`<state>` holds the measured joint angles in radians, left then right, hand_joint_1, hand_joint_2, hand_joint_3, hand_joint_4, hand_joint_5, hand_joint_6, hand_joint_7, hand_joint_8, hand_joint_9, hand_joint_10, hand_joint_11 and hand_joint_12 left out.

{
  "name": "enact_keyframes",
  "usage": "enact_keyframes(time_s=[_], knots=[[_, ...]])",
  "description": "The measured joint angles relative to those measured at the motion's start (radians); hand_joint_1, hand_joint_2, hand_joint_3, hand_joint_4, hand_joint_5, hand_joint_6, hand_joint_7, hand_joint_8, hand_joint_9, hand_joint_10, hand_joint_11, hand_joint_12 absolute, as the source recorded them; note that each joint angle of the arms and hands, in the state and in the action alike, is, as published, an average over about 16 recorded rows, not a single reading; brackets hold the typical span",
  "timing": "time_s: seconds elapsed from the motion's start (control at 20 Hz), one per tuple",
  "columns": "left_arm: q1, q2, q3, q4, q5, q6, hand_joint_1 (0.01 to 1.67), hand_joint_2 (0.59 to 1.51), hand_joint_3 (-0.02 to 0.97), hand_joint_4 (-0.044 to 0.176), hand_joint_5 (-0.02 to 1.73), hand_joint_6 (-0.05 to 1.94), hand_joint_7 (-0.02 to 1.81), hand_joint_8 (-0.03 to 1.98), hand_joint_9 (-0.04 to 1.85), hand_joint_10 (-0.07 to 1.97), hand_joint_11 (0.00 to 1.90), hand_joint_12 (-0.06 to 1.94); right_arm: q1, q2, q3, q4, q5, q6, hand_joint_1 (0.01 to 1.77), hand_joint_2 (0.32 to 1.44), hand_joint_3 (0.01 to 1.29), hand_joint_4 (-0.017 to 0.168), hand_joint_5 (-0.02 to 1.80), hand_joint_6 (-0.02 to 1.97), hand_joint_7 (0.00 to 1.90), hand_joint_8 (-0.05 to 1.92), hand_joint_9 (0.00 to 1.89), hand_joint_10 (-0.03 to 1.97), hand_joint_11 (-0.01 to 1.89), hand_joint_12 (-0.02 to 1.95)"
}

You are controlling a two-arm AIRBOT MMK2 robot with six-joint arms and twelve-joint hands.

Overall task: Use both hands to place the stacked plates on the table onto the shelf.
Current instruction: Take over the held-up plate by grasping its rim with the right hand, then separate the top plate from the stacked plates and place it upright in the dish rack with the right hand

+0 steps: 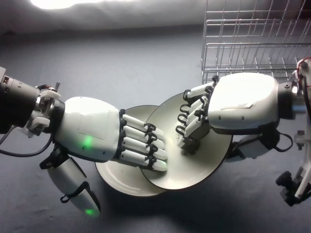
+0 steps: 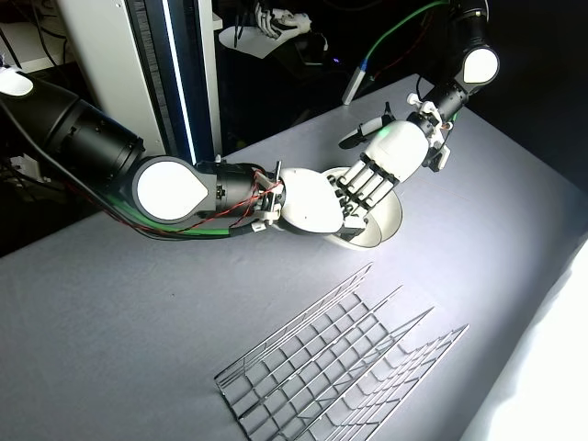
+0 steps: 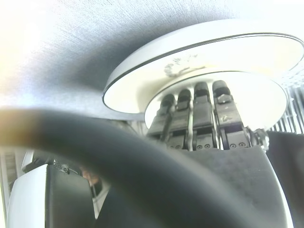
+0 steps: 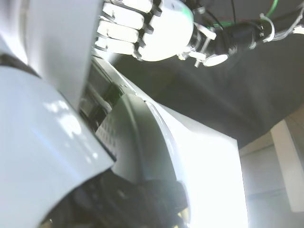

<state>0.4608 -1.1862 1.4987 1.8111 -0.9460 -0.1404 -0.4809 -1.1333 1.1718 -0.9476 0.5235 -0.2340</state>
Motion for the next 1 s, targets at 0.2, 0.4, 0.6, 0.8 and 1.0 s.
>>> enact_keyframes(time_s=[0.2,0.4,0.6,0.8,1.0], knots=[[-0.010,0.010,-0.005,-0.008,0.003,-0.002,0.01,1.073,0.000,-0.003,0.00,-0.02,-0.01,-0.01,0.01,0.01,0.01,0.01,0.001,-0.001,0.000,0.003,0.018,-0.003,1.20,0.98,0.01,0.001,0.75,0.35,0.76,0.28,0.73,0.26,0.47,1.35],[-0.035,0.048,-0.020,-0.023,0.009,-0.004,0.01,1.076,0.001,-0.002,0.01,-0.01,0.00,-0.01,0.01,0.01,0.01,0.01,0.007,-0.001,-0.003,0.004,0.033,-0.006,1.21,0.97,0.01,0.003,0.84,0.53,0.86,0.44,0.85,0.37,0.66,1.33],[-0.075,0.105,-0.039,-0.034,0.012,-0.006,0.01,1.078,0.001,-0.001,0.02,0.00,0.01,0.00,0.02,0.01,0.01,0.01,0.027,0.002,-0.013,0.000,0.036,-0.005,1.21,0.95,0.01,0.009,0.88,0.71,0.91,0.62,0.94,0.47,0.79,1.33],[-0.122,0.177,-0.060,-0.036,0.015,-0.007,0.01,1.079,0.000,0.000,0.04,0.01,0.02,0.00,0.02,0.01,0.01,0.01,0.061,0.007,-0.031,-0.002,0.024,-0.002,1.22,0.95,0.01,0.011,0.91,0.80,0.95,0.74,1.00,0.49,0.81,1.33],[-0.162,0.254,-0.078,-0.027,0.012,-0.008,0.01,1.077,0.000,-0.001,0.04,0.01,0.02,0.00,0.02,0.01,0.01,0.01,0.107,0.018,-0.056,0.005,0.009,0.002,1.22,0.96,0.01,0.013,0.94,0.84,0.98,0.80,1.05,0.46,0.82,1.33]])
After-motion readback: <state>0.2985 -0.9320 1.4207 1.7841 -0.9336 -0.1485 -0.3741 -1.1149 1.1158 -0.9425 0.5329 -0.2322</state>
